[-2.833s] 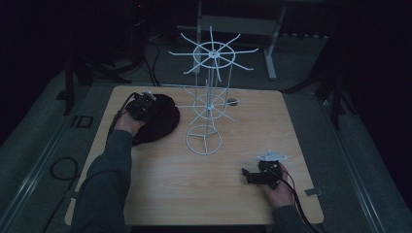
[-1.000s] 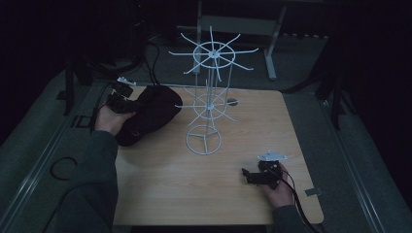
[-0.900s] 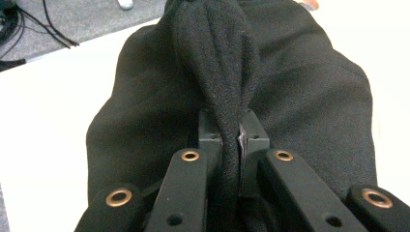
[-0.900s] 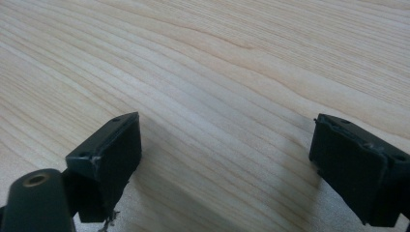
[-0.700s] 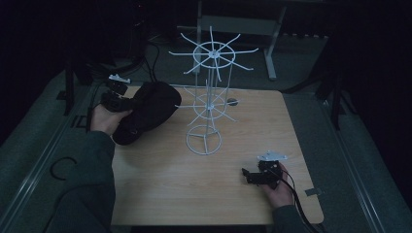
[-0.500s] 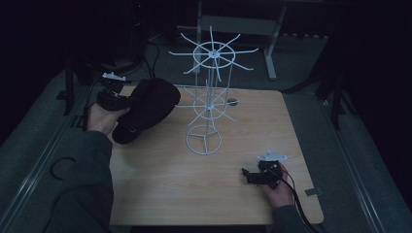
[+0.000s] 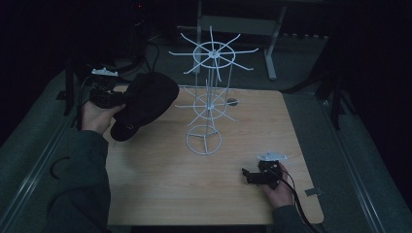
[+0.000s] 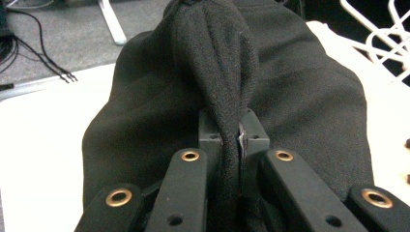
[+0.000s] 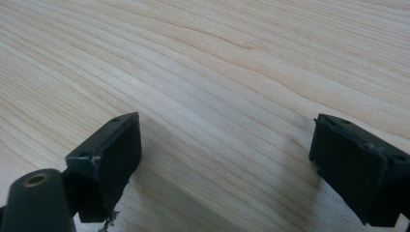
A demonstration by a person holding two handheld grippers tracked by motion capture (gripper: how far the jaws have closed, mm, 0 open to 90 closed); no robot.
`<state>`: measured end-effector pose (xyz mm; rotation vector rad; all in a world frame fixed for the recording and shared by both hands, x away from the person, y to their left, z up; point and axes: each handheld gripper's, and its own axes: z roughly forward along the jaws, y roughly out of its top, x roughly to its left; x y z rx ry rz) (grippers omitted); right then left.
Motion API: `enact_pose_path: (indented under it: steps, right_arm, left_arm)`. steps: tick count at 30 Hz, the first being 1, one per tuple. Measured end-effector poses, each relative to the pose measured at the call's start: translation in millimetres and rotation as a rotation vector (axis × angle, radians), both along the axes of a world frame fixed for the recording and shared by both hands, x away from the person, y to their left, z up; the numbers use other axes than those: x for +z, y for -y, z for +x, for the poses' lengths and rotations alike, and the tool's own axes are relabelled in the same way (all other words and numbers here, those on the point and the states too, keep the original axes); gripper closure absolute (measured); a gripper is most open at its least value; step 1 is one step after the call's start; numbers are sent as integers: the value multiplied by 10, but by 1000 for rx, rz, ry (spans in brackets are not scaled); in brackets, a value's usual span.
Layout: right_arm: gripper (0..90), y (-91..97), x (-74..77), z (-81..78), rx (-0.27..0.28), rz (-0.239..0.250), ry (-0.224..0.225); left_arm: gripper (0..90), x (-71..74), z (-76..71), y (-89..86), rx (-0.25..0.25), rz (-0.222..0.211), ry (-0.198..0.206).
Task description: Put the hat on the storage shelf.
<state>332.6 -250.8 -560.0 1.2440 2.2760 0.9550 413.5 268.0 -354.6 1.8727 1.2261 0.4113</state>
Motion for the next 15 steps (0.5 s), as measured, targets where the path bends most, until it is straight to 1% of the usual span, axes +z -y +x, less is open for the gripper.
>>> enact_pose_path:
  steps: [9,11,15]
  right_arm:
    - [110,-1,0,0,-1,2,0]
    - [110,-1,-1,0,-1,1,1]
    - [110,0,-1,2,0,0,3]
  left_arm:
    - [848,97,-60,-5,-2,-23,28]
    - [848,118,-74,-11,-2,-39,35]
    - [848,148,-99,-29,-6,-57,43]
